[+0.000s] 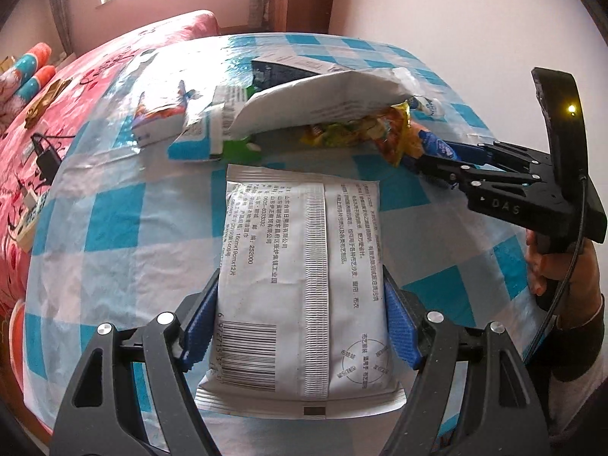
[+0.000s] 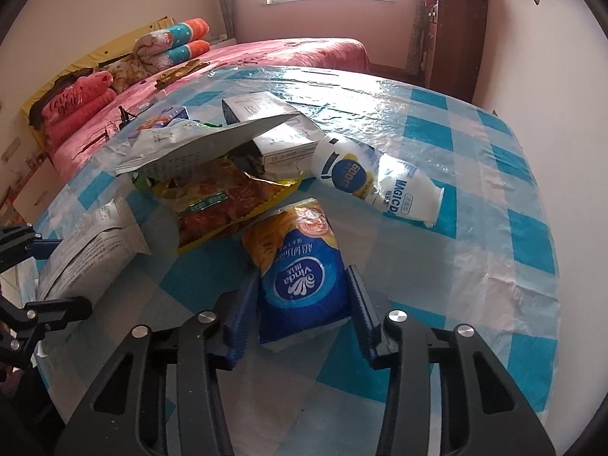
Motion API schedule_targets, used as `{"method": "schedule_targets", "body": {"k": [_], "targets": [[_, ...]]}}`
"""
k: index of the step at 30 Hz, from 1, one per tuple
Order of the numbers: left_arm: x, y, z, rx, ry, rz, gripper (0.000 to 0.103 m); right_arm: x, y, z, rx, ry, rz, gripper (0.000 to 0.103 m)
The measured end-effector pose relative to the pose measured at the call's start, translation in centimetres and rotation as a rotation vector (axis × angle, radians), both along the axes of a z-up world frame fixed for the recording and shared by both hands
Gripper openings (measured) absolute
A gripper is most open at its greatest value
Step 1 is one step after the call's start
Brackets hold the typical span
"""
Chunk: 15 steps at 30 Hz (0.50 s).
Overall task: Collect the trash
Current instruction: 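Lower the right tool onto the blue Vinda tissue pack and close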
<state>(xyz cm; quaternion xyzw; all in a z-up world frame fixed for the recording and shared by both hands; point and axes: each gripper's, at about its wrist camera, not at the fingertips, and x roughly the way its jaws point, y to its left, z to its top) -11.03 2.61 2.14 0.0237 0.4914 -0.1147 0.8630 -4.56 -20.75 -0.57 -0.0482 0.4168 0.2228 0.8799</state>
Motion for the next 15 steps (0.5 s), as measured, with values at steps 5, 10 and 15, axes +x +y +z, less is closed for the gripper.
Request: {"method": "schedule_targets", "body": {"k": [5,10,15], "targets": [[-0.4,1.4,0.0,-0.042,-0.016,0.014,0.077,-0.2,0.0,0.1,0.002,0.0,-0.015,0.04],[-1.0,3.1,-0.2,-0.082,-0.028,0.031,0.077,-0.7,0.1,0.2,-0.007,-0.003,-0.043,0.037],[-1.5,4.3,-0.4,-0.12,-0.036,0.036,0.077,-1.6,0.2,0.6,-0.007,-0.007,-0.083,0.034]]}}
